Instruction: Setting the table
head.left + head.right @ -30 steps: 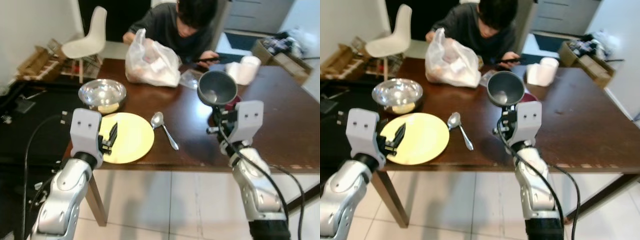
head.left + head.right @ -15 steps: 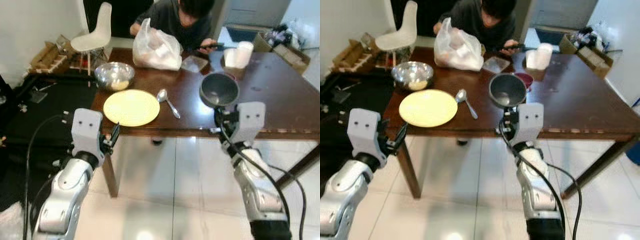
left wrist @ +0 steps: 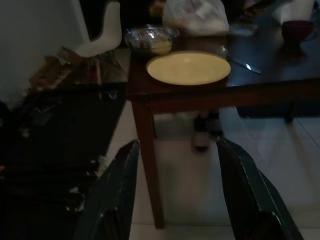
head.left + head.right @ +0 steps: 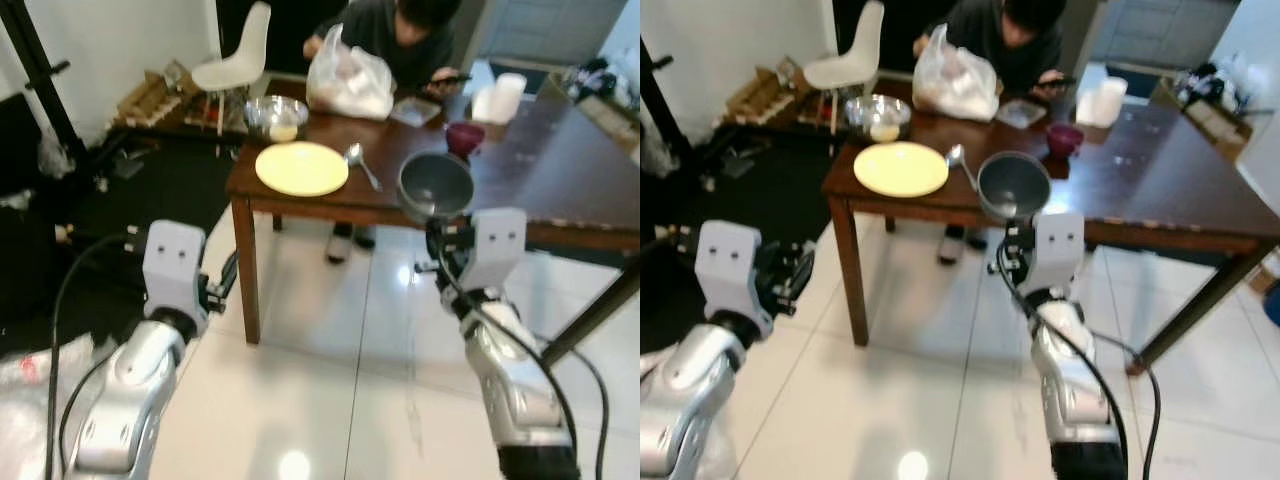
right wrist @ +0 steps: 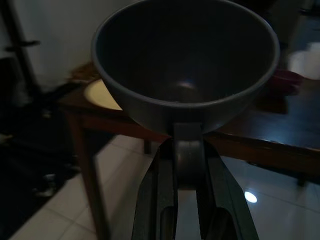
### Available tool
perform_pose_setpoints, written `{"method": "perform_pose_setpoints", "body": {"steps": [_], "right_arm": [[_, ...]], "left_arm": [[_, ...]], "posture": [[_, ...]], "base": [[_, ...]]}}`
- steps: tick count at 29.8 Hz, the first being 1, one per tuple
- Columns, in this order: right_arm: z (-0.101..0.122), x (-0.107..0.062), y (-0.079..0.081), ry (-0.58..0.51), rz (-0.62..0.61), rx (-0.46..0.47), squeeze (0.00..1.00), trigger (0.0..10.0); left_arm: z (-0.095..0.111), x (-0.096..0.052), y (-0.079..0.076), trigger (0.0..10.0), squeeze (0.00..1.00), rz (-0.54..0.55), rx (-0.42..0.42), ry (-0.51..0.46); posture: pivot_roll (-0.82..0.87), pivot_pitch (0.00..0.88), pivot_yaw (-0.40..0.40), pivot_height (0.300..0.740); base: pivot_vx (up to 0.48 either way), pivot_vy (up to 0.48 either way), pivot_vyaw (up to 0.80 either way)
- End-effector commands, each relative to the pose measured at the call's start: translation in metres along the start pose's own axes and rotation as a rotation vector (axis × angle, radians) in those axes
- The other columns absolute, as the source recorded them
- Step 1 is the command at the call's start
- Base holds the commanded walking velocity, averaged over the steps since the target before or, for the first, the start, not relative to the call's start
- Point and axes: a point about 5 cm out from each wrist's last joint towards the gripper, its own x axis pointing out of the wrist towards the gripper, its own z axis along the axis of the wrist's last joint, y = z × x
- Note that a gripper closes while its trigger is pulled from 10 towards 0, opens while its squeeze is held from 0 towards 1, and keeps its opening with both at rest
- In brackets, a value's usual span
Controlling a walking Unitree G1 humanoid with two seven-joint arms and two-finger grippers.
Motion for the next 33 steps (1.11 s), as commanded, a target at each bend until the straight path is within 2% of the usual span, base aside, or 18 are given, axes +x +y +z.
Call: {"method": "perform_pose_setpoints", "body": {"steps": [1, 33], "right_arm": [[0.0011, -0.0003, -0.0052, 0.001, -0.015, 0.000, 0.00, 10.0], [0.0003, 0.0010, -0.0058, 0.012, -0.011, 0.009, 0.00, 10.0]], "left_arm": [[-0.0012, -0.0001, -0.0034, 10.0, 0.00, -0.014, -0.006, 0.006], [-0.0073, -0.0004, -0.0048, 10.0, 0.00, -0.012, -0.019, 0.026]], "posture": [[0.03, 0.000, 0.029, 0.740], [0.03, 0.000, 0.024, 0.740]], "base": [[0.000, 0.000, -0.80], [0.000, 0.000, -0.80]]}}
